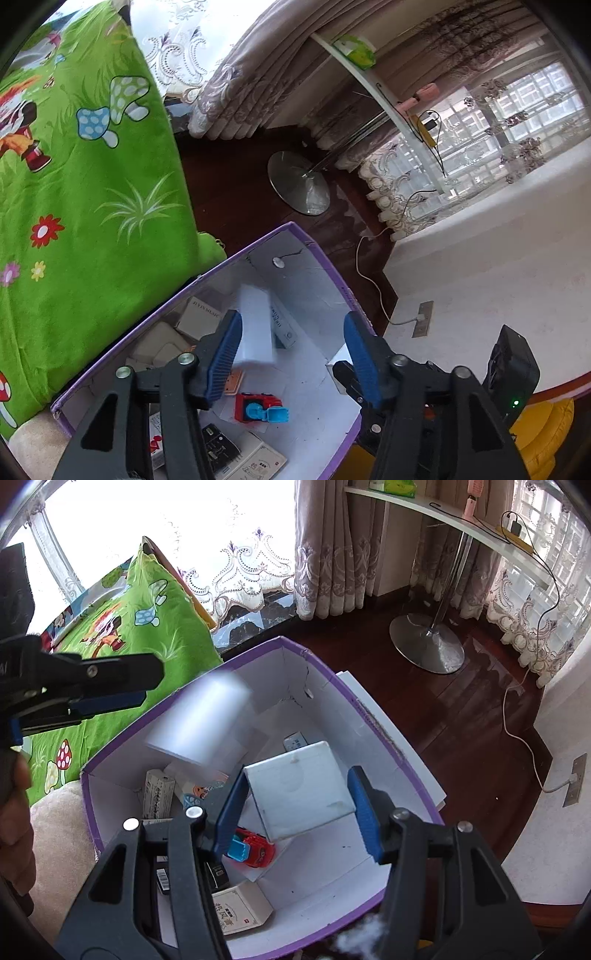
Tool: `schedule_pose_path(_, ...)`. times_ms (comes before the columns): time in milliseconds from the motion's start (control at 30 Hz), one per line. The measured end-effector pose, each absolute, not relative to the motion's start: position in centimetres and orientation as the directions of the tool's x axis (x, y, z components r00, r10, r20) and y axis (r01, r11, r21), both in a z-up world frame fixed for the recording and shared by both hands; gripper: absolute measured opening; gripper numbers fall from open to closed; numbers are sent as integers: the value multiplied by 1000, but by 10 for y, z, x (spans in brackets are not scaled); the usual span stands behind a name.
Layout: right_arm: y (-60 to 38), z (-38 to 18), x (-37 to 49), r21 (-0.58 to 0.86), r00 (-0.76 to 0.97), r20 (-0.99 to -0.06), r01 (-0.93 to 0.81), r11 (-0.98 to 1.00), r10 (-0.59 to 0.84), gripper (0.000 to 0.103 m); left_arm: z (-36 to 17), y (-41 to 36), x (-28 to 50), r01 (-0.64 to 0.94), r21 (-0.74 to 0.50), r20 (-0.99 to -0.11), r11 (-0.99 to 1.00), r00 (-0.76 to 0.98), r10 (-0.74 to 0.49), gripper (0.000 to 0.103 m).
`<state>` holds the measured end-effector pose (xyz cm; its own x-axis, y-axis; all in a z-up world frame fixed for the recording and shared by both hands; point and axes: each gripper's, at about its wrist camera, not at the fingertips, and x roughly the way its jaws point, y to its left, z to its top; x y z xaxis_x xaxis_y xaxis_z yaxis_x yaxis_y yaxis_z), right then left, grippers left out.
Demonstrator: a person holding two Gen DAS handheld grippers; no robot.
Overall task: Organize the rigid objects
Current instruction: 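Carry both white boxes into the purple-rimmed box and open both grippers, then withdraw both tools from the purple-rimmed box back over the bed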
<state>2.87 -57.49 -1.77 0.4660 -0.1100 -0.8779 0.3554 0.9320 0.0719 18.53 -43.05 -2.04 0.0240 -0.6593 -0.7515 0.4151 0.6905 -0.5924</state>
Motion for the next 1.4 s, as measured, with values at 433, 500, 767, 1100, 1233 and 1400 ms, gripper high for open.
schedule_pose_path(433, -571, -17, 42, 103, 473, -878, 348, 932, -80, 60, 5, -362, 182, 397, -618, -706, 679, 99, -701, 59)
schedule_pose_path(500, -569, -16, 45, 97, 469, -879, 353, 930, -86, 63, 9, -345, 179, 396, -625, -695, 673, 109, -710, 59)
schedule_pose_path(767, -562, -10, 48, 84, 460, -883, 348, 934, -91, 70, 21, -268, 171, 346, -634, -671, 691, 198, -715, 59)
schedule_pose_path(1100, -505, 10, 66, 69, 481, -875, 228, 971, -50, 71, 25, -182, 167, 271, -565, -691, 779, 360, -626, 59)
schedule_pose_path(1233, -473, 18, 76, 58, 492, -870, 161, 985, -29, 71, 24, -155, 165, 231, -512, -717, 827, 415, -560, 59)
schedule_pose_path(1400, -433, 24, 90, 52, 498, -867, 77, 996, 7, 71, 22, -130, 160, 189, -422, -750, 887, 477, -458, 59)
